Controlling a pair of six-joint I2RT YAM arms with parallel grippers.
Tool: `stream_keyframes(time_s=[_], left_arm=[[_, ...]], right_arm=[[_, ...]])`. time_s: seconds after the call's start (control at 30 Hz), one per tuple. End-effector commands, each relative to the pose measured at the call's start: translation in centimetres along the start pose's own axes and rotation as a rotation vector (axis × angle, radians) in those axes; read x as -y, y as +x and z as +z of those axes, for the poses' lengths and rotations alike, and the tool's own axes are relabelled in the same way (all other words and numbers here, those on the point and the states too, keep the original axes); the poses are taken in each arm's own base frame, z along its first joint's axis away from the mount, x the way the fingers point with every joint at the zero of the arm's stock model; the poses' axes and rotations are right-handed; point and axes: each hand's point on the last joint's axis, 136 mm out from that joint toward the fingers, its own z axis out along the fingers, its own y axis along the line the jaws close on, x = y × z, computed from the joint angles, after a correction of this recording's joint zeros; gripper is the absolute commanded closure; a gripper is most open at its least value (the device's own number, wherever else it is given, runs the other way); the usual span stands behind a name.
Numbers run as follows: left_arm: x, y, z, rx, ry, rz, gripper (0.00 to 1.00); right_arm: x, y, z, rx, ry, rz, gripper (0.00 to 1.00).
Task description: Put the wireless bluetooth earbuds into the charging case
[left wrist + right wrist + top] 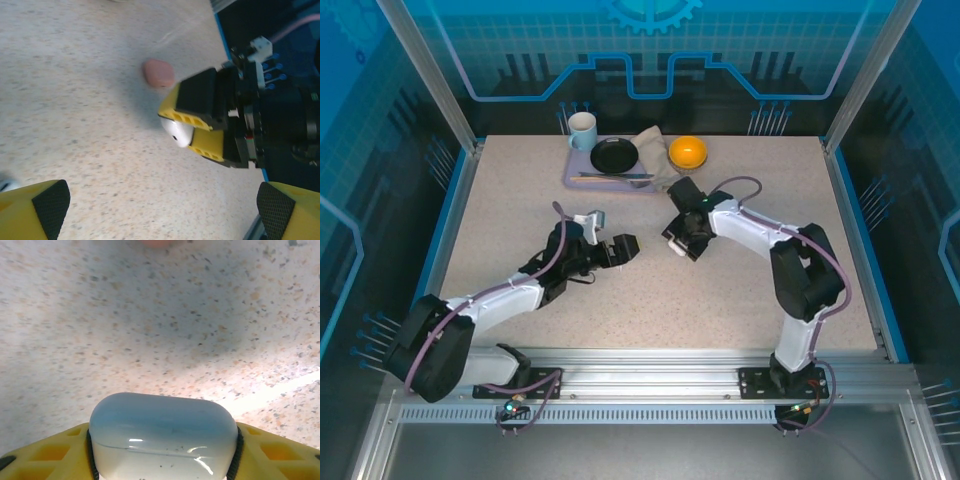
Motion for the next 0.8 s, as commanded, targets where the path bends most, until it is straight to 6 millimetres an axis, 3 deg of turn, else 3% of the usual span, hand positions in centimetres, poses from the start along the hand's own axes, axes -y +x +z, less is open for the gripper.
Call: stream_keyframes(time_s=[0.0, 0.37, 0.57, 0.77], left_arm=[[1.2, 0.2, 1.0, 0.023, 0.057, 0.055, 0.01], [3.2, -0.4, 5.6, 0.043, 0.128, 0.07, 0.11], [4.3, -0.7, 7.8, 0.062, 0.185, 0.048, 0.21], [4.7, -1.1, 9.3, 0.075, 0.215, 0.03, 0.23]], right_arm=[[-2.5, -0.8, -2.6, -0.004, -0.121, 0.041, 0.47], [-5.1, -1.2, -6.8, -0.016, -0.288, 0.094, 0.47], [-5.4, -1.1, -7.7, -0.024, -0.317, 0.102, 0.48], [-5.5, -1.2, -8.2, -0.028, -0.331, 0.102, 0.48]])
